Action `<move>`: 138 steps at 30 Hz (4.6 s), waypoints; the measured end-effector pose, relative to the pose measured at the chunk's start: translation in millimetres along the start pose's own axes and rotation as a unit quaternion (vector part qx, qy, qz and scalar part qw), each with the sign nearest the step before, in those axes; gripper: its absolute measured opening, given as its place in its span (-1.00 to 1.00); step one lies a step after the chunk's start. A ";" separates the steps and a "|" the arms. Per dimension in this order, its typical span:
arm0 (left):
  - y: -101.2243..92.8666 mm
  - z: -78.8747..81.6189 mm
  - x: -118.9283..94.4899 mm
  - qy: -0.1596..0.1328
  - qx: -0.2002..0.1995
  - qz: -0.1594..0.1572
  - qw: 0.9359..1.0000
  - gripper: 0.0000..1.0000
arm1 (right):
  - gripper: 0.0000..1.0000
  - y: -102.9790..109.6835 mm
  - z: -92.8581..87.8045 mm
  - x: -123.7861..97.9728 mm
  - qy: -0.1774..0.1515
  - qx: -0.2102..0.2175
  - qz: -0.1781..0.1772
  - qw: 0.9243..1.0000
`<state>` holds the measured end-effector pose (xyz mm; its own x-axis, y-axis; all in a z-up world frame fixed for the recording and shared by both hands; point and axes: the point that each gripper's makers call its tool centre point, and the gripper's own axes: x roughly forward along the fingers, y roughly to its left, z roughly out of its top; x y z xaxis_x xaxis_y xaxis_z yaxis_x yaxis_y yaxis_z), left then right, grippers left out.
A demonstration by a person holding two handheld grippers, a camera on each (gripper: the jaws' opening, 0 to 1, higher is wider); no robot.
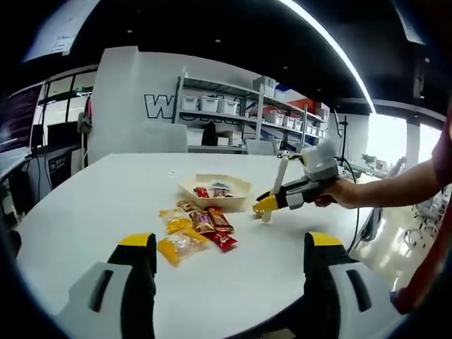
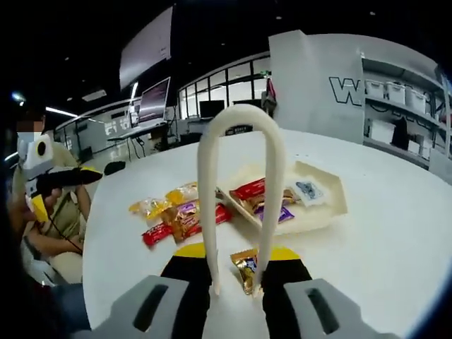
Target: Place the target food into the container with the food tongs after gripping and lifting it, then release it inside without dropping or visibly crushing the food.
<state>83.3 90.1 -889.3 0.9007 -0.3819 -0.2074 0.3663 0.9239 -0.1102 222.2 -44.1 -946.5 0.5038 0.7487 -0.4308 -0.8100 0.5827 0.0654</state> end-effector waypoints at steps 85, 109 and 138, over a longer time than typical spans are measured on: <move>13.6 5.4 21.6 -0.016 -0.002 -0.007 1.000 0.64 | -0.60 -58.8 128.0 16.9 -0.123 0.043 -0.030 0.991; 15.0 4.4 21.9 -0.012 -0.029 0.007 0.999 0.90 | -0.58 -5.2 77.6 15.6 -0.109 0.054 0.007 0.992; 27.9 0.7 14.9 0.000 -0.025 0.020 1.000 0.86 | -0.57 47.3 40.4 62.6 -0.055 -0.070 0.025 0.996</move>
<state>107.1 110.3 -894.8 0.9138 -0.3455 -0.2134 0.3189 0.9359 -0.1498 227.5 43.2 -934.0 0.4864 0.8100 -0.3276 -0.8645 0.5007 -0.0454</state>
